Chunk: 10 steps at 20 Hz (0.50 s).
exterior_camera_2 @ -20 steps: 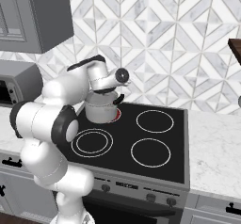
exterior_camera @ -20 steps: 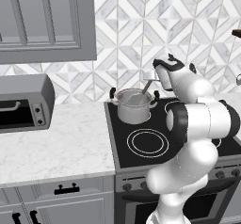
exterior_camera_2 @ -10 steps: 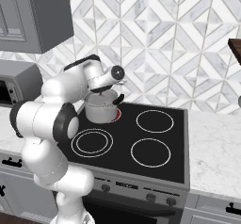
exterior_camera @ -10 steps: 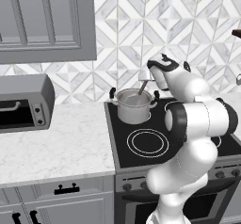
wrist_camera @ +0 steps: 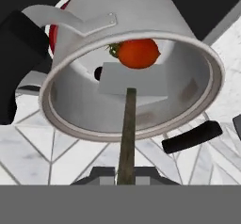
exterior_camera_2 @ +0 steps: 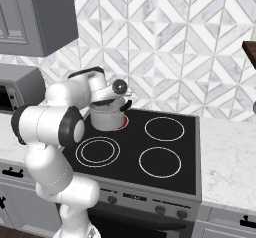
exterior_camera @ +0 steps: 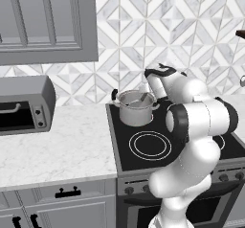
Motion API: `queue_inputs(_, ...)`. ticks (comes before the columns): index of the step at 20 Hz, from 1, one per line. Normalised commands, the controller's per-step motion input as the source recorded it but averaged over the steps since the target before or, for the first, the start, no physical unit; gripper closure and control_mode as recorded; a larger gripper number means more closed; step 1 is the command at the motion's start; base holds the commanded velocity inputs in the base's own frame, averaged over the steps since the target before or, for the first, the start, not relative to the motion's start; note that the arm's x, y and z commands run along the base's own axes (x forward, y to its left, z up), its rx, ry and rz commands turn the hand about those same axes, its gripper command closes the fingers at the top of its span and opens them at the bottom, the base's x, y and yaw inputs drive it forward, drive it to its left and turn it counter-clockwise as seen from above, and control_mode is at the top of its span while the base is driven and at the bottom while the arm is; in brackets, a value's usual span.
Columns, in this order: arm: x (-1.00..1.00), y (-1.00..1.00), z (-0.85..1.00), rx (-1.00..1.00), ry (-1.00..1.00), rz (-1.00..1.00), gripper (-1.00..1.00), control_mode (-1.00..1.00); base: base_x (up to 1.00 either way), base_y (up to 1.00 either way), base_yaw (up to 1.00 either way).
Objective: Put the tomato and avocado in the pot. Retrieve the spatula and lightly stir the vegetables in the pot.
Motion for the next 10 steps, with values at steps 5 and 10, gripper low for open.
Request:
queue_inputs(5, 0.02, 0.00, -0.22, -0.23, 0.02, 0.00, 1.00, -1.00, 0.00, 0.00, 0.00)
queue_inputs(10, 0.09, 0.00, -0.14, -0.20, 0.01, 0.00, 1.00, -1.00, 0.00, 0.00, 0.00)
